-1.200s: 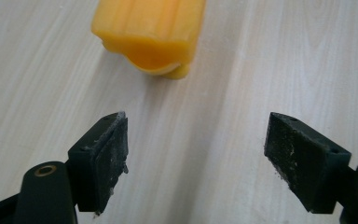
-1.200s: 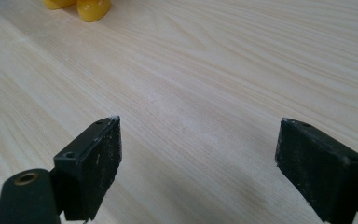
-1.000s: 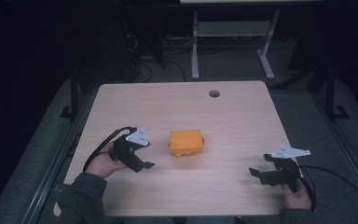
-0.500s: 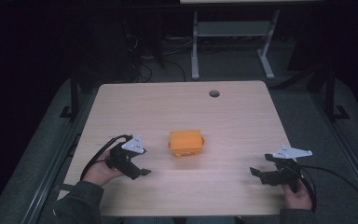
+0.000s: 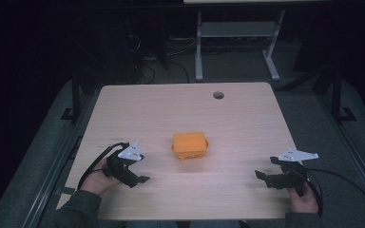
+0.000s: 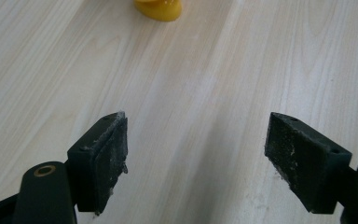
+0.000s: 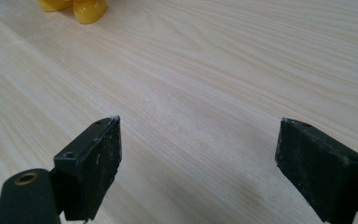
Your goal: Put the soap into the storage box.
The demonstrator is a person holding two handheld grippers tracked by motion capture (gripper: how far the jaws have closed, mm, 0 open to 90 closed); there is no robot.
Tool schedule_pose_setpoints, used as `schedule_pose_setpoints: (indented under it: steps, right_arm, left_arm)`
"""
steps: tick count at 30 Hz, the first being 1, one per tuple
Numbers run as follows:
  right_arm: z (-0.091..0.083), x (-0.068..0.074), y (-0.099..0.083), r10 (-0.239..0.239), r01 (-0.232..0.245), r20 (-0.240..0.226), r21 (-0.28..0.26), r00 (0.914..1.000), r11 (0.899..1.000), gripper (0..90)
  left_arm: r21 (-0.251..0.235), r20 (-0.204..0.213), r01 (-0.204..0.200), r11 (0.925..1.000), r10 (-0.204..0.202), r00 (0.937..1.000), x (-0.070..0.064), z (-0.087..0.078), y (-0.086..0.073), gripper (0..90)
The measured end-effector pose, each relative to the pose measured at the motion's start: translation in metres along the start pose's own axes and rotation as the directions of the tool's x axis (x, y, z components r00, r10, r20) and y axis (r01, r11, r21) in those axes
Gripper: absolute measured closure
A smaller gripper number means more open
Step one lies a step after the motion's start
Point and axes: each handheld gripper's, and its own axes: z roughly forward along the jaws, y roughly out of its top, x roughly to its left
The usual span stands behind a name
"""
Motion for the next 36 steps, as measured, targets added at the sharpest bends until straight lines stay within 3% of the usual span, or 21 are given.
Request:
schedule_pose_setpoints:
  steps: [9, 10, 15, 29, 32, 36]
  right_arm:
    - [0.001, 0.001, 0.0, 0.002, -0.002, -0.004, 0.007, 1.0, 1.0, 13.9]
    - [0.001, 0.001, 0.0, 0.002, -0.002, -0.004, 0.007, 1.0, 1.0, 13.9]
    - [0.002, 0.001, 0.0, 0.002, -0.002, -0.003, 0.009, 1.0, 1.0, 13.9]
    - [0.003, 0.002, 0.0, -0.008, 0.008, -0.014, 0.017, 0.9999, 1.0, 13.9]
    - [0.003, 0.002, 0.0, -0.006, 0.007, -0.018, 0.018, 0.9998, 1.0, 13.9]
    - [0.004, 0.002, 0.0, -0.004, 0.005, -0.02, 0.025, 0.9998, 1.0, 14.0]
  left_arm:
    - [-0.016, 0.002, 0.007, 0.9998, -0.007, 1.0, -0.006, -0.004, -0.008, 20.3]
    - [-0.027, 0.0, 0.025, 0.9993, -0.025, 0.9997, -0.007, -0.003, -0.009, 20.3]
    - [-0.014, -0.011, 0.021, 0.9997, -0.021, 0.9997, -0.009, -0.003, -0.016, 20.2]
    - [-0.055, -0.041, 0.078, 0.9954, -0.08, 0.9959, -0.019, -0.009, -0.036, 17.6]
    - [-0.079, -0.031, 0.102, 0.9916, -0.105, 0.994, -0.021, -0.01, -0.037, 16.0]
    - [-0.062, -0.016, 0.096, 0.9934, -0.098, 0.9951, -0.019, -0.008, -0.038, 15.5]
